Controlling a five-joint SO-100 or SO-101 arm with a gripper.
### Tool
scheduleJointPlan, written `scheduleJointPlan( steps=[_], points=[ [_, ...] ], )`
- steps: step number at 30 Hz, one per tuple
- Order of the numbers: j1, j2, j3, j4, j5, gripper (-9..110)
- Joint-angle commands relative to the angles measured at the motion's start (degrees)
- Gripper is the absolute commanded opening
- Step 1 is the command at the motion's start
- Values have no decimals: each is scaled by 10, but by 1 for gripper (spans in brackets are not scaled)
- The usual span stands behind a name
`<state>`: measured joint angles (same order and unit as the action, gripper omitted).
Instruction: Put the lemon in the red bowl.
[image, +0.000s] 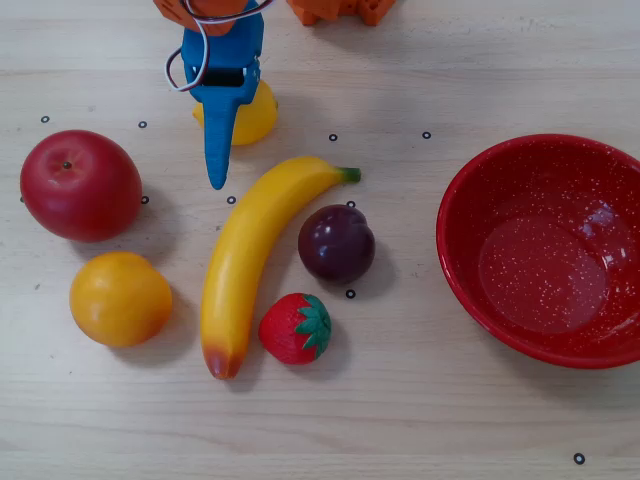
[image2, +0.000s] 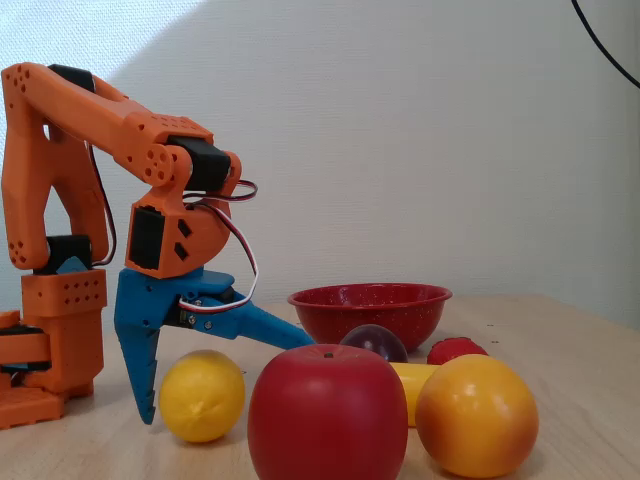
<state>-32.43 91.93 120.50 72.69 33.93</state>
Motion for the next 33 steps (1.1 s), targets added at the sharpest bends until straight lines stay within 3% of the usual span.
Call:
scheduleJointPlan(
  steps=[1,33],
  points=[
    [15,7,-18,-6,-18,70],
    [-7,20,-38,18,-39,62]
  ],
)
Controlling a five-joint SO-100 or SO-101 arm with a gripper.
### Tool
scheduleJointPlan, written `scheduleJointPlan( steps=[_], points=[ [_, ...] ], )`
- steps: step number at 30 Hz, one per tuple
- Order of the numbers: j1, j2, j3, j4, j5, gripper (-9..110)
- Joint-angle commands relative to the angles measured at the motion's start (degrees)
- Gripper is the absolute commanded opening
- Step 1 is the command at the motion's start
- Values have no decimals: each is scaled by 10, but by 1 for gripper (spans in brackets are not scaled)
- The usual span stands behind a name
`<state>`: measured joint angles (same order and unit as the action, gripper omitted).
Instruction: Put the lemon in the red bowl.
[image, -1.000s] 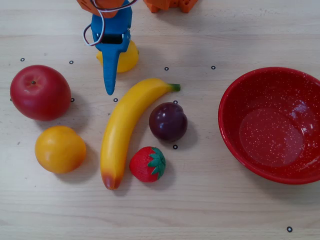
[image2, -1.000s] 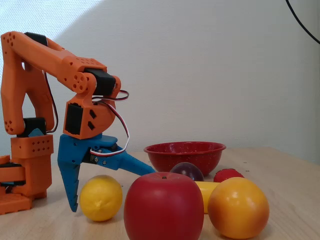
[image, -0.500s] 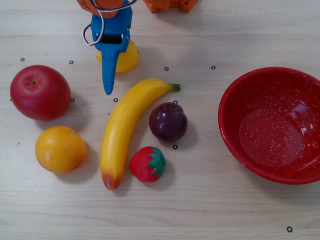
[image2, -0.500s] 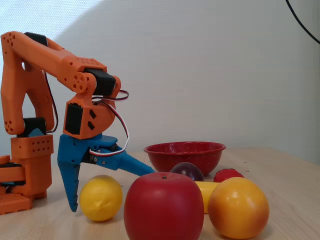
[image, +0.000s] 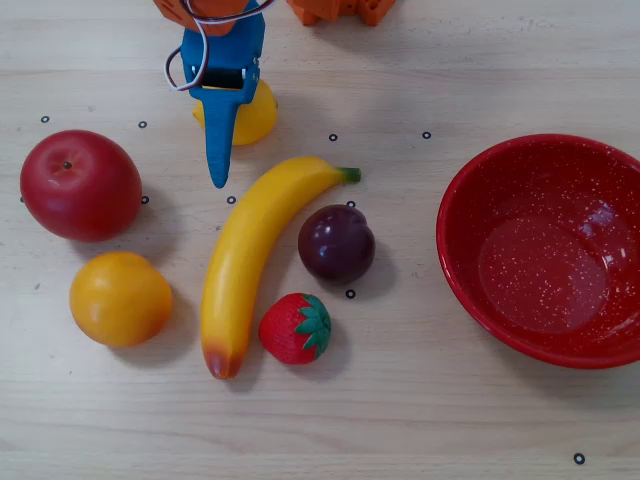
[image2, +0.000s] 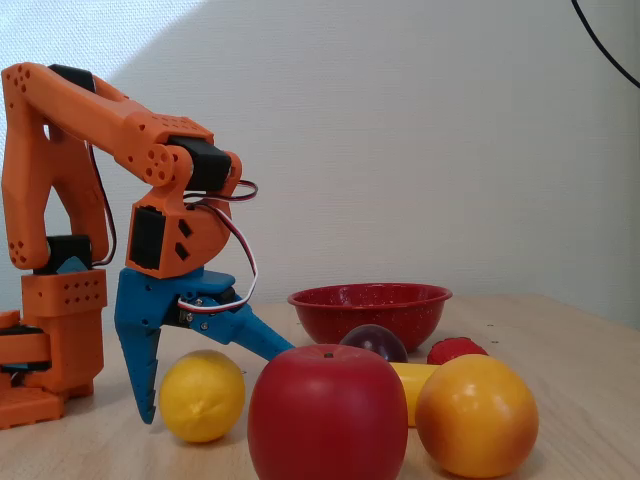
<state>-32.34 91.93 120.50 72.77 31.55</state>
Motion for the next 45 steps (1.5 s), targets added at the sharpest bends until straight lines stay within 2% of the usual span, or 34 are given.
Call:
scheduleJointPlan(
  steps=[1,23,28,45],
  points=[
    [-8,21,-37,18,-18,61],
    [-7,31,-41,17,-45,51],
    [-6,32,-43,15,-47,43],
    [-5,32,-43,14,-50,34]
  ],
)
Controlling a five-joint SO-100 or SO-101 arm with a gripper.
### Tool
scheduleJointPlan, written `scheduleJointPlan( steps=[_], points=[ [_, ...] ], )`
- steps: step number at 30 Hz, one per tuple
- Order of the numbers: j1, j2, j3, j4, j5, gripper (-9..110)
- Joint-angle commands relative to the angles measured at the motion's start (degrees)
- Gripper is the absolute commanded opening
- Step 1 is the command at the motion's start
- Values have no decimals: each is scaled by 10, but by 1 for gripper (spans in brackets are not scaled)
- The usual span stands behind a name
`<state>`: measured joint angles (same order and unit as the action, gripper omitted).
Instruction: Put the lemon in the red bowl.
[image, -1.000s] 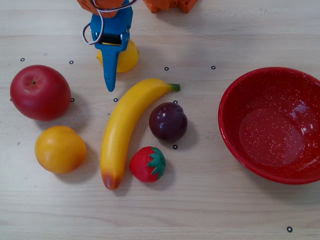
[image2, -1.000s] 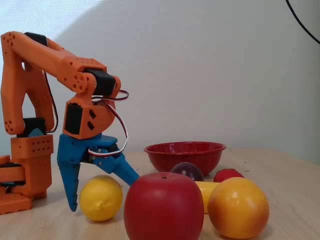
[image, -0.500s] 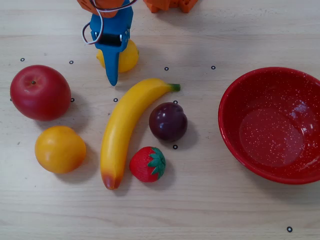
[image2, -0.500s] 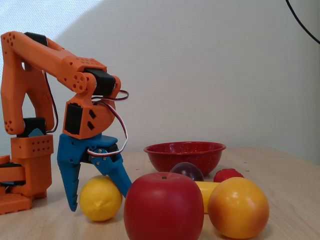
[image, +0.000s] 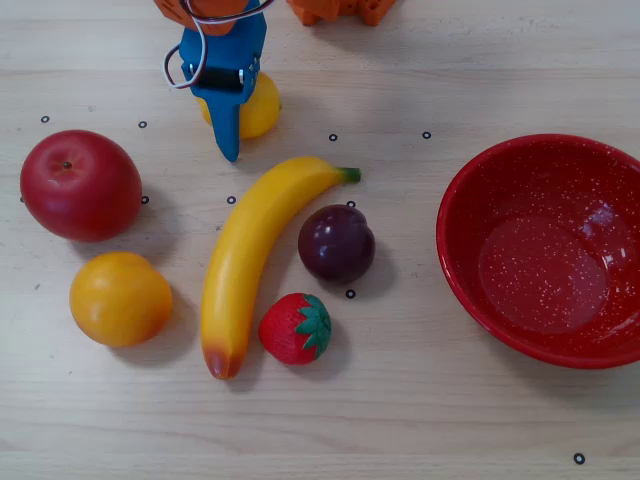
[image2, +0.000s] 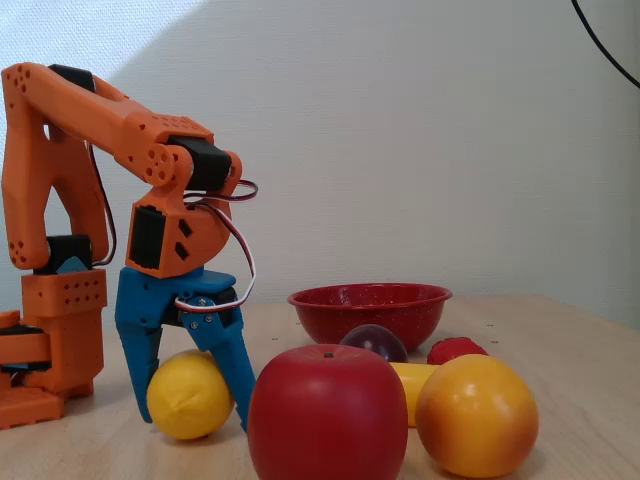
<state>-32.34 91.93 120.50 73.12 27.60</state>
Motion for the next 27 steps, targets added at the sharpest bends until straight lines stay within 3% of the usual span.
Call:
scheduleJointPlan(
  steps=[1,11,16,27],
  points=[
    [-6,32,-43,11,-11,33],
    [-3,31,-38,10,-10,20],
    [0,33,-37,14,-11,1],
    [2,76,-150,171,-30,0]
  ],
)
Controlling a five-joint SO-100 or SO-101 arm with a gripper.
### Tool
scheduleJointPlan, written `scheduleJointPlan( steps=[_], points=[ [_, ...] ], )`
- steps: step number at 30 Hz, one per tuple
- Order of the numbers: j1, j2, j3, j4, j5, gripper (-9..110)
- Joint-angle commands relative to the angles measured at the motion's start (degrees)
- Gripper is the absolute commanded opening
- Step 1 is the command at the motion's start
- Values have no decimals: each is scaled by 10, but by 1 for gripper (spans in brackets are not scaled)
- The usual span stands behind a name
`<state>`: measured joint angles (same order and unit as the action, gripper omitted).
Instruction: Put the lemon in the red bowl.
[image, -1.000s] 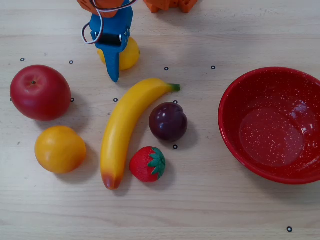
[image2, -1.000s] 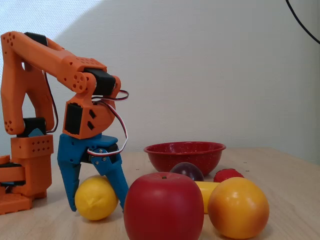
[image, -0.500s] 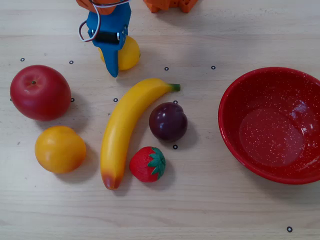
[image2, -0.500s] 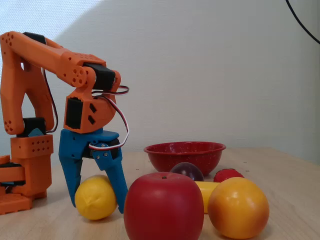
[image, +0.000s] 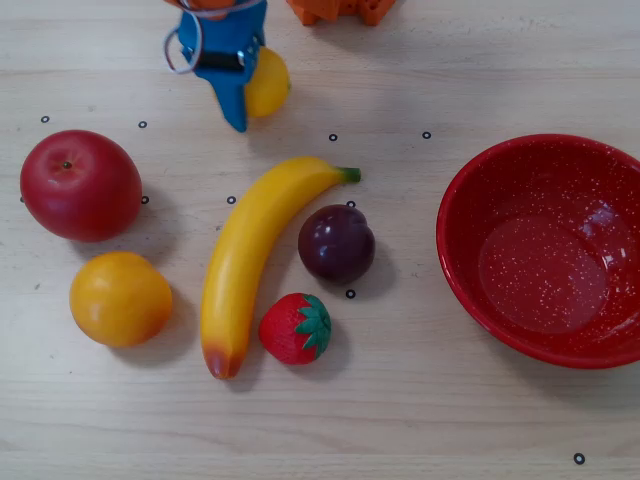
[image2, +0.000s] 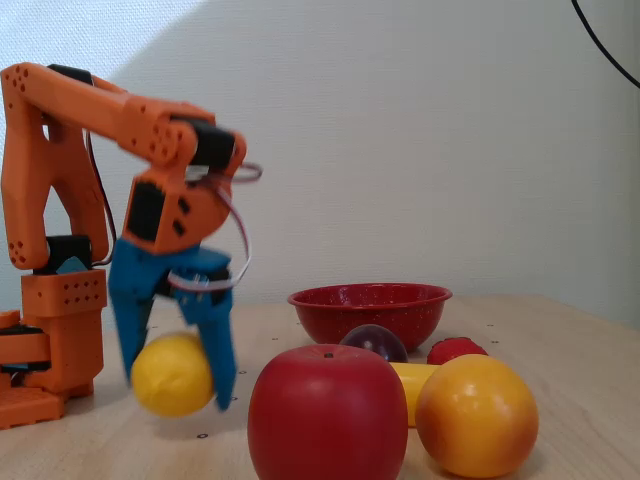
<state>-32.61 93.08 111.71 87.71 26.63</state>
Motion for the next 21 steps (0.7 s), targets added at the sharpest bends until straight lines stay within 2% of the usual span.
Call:
scheduleJointPlan(
  steps=[1,10,14,21],
  points=[
    [6,69,-77,40,-23,0],
    [37,92,-207,164,-67,0],
    [93,92,-293,210,-145,0],
    [233,83,-434,206,-279,0]
  ],
)
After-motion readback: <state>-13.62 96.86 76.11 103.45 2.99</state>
